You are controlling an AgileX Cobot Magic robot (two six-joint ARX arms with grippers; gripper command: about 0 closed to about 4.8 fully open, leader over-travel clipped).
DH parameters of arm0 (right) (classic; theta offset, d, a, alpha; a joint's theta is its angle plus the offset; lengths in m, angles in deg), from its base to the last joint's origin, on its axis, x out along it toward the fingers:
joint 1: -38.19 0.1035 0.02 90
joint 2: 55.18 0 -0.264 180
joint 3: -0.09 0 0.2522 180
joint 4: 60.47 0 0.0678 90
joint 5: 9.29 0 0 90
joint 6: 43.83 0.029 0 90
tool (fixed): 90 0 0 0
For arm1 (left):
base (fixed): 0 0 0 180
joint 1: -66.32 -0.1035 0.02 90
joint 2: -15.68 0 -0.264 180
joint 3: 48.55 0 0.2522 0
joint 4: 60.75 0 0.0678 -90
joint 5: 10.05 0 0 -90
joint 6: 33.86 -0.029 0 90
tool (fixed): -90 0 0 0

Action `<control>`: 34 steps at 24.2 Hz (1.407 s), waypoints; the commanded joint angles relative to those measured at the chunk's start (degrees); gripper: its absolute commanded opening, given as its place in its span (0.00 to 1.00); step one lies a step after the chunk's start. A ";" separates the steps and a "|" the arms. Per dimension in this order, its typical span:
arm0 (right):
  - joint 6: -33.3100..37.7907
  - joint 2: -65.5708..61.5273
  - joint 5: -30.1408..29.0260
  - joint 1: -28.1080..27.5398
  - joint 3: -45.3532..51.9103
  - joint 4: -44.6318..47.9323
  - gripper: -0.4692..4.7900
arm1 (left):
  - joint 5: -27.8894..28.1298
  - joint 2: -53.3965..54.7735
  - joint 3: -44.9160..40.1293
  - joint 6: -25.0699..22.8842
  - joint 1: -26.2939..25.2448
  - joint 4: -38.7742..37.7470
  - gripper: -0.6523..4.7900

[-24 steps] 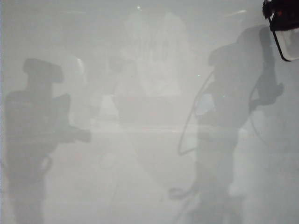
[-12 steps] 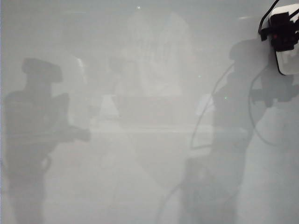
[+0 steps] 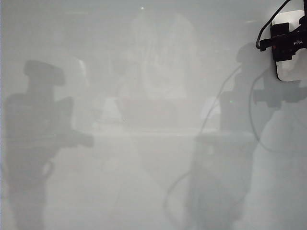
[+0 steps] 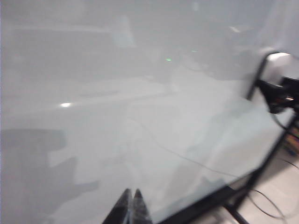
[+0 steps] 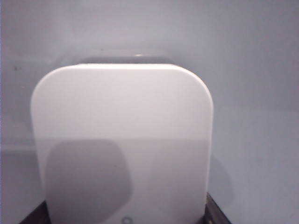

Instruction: Grab the whiteboard eraser that is attached to the surface of the whiteboard and use it to clean the writing on the whiteboard.

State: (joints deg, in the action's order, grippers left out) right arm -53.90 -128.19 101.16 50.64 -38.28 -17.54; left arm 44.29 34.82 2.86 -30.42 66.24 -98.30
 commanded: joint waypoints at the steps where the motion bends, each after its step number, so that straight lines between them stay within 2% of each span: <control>1: -0.24 -1.62 -1.36 0.00 -0.66 3.63 0.51 | -6.91 0.04 0.15 -0.04 0.09 0.74 0.11; 6: -0.26 -2.19 -1.36 0.00 -0.68 3.50 0.51 | -7.34 0.04 0.15 -0.07 0.07 0.74 0.11; 8: -0.26 -2.19 -1.38 0.00 -0.68 3.61 0.55 | -6.60 0.04 0.15 -0.07 0.07 0.74 0.11; 12: -0.26 -2.19 -1.36 0.00 -0.68 3.41 0.76 | -6.62 0.04 0.15 -0.04 0.07 0.74 0.11; 14: -0.66 -2.14 -1.16 0.02 -0.66 3.37 0.99 | -6.62 0.02 0.15 -0.04 0.07 0.72 0.11; 21: -0.66 -2.03 -0.39 0.07 -0.55 1.33 1.00 | -6.62 0.04 0.15 -0.04 0.07 0.72 0.11; 24: -0.70 -0.35 2.82 0.13 -0.52 -0.31 1.00 | -6.62 0.02 0.15 -0.04 0.07 0.72 0.11; 28: -0.66 6.88 4.13 0.15 -0.52 -8.52 1.00 | -5.75 0.02 0.15 -0.02 0.07 0.74 0.11; 34: -0.66 22.32 4.28 0.55 -0.52 -23.41 1.00 | 2.38 0.02 0.15 -0.04 0.07 1.55 0.11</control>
State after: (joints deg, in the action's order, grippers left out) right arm -54.62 -108.72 104.94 51.08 -38.60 -37.28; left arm 43.90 34.80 2.86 -30.40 66.24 -98.22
